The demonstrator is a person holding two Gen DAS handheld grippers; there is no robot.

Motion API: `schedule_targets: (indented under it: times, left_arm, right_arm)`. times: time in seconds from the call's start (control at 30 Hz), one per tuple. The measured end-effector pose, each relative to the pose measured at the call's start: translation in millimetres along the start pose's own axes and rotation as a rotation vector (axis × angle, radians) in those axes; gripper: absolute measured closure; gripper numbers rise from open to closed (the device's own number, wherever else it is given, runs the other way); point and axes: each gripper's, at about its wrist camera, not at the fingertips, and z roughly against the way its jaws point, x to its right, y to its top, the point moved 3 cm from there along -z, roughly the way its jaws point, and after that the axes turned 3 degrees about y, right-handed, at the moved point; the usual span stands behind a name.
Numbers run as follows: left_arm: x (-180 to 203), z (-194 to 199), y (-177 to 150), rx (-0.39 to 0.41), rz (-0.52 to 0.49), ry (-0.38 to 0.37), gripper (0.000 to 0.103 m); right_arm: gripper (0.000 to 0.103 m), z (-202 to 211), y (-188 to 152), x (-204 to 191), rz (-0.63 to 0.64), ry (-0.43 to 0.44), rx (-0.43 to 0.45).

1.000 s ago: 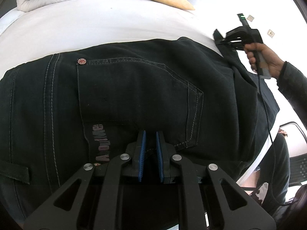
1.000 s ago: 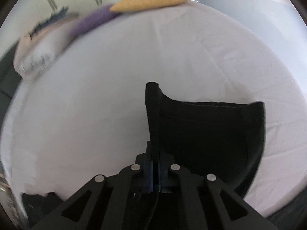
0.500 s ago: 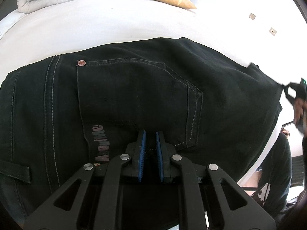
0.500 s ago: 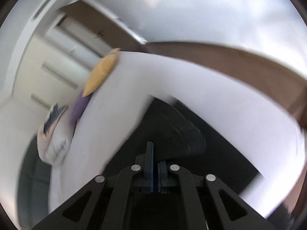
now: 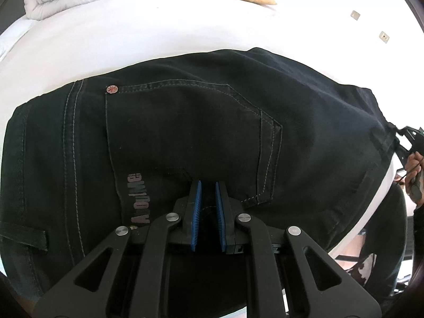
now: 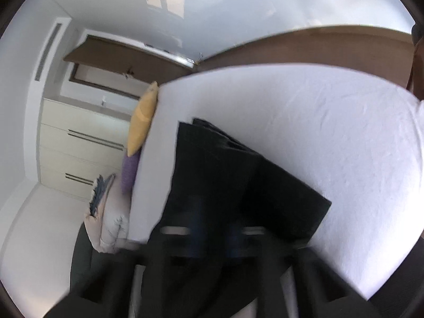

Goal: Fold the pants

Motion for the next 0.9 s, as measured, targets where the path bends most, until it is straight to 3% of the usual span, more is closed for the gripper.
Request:
schedule_targets:
  times: [0.17,0.33,0.47,0.57,0.7,0.8,0.9]
  left_arm:
    - [3.2,-1.8,0.2,0.004,0.001,0.004,0.092]
    - [6.4,-1.8,-1.5,0.008,0.001,0.020,0.092]
    - [4.4,-2.0,-2.7,0.013,0.008,0.012,0.092]
    - [2.5,-1.6,-4.0,0.018,0.013,0.000,0.092]
    - [-4.0,-0.2,-6.6,0.026,0.020,-0.015,0.092]
    - [-5.9,0.4,-7.2,0.027,0.017,-0.017,0.092]
    - [-6.4,0.7,-6.9,0.022,0.008,-0.015,0.092]
  right_arm:
    - [0.098,-0.6,2.5,-42.2,0.159,-0.031,0.002]
    - [0.099,-24.0,36.8,-146.7,0.306,0.049,-0.057]
    - [0.099,-24.5,45.8,-215.8,0.429,0.097,-0.091]
    - [0.099,-7.8,44.9,-236.8,0.495,0.134,-0.088]
    - [0.099,14.4,43.9,-181.7,0.404,0.124,-0.068]
    - [0.099,24.0,41.0,-78.8,0.159,0.041,-0.066]
    - [0.099,33.4,24.9,-6.7,0.004,-0.015,-0.047]
